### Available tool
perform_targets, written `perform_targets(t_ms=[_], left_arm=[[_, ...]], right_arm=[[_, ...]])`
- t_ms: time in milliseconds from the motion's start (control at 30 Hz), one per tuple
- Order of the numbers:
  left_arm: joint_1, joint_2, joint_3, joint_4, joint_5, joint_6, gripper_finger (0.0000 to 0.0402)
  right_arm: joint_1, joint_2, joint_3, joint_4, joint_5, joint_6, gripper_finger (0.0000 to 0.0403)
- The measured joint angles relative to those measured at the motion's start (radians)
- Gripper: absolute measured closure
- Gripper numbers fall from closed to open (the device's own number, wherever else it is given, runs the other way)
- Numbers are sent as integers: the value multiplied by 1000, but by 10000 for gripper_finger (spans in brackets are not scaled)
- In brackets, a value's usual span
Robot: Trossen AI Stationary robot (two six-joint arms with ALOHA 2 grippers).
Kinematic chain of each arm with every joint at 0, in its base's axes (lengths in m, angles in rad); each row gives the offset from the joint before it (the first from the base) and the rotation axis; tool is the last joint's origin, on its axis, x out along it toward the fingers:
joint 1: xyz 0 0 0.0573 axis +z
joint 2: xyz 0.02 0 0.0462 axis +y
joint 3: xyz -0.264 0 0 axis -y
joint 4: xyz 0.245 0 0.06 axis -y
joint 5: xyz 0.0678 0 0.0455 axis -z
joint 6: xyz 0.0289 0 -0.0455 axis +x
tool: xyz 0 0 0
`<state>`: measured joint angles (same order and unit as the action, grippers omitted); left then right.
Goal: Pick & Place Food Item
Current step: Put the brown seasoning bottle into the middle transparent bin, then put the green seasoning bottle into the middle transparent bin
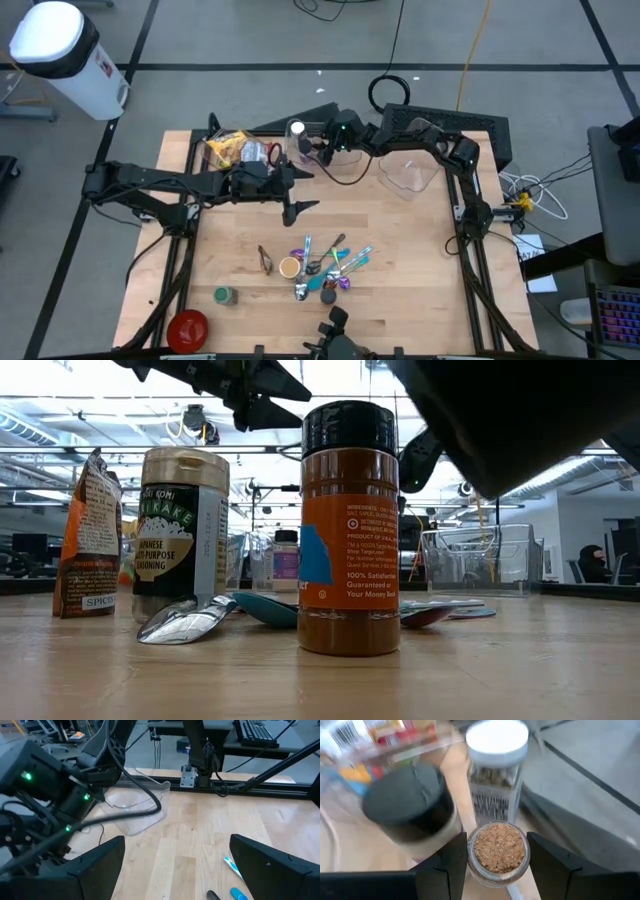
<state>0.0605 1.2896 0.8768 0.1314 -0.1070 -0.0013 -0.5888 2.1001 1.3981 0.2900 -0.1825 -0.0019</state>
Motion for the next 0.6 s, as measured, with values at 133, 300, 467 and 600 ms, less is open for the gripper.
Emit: perform_targets(t_ms=[133, 300, 467, 600], left_arm=[[0, 0, 0, 0, 0, 0, 28], [0, 0, 0, 0, 0, 0, 31], [0, 0, 0, 0, 0, -2, 36], [0, 0, 0, 0, 0, -3, 31]], right_arm=[[-4, -2, 2, -2, 72, 6, 237], [-34, 6, 2, 7, 51, 100, 187], [-60, 36, 1, 21, -82, 196, 176], [-57, 40, 1, 34, -85, 170, 183]])
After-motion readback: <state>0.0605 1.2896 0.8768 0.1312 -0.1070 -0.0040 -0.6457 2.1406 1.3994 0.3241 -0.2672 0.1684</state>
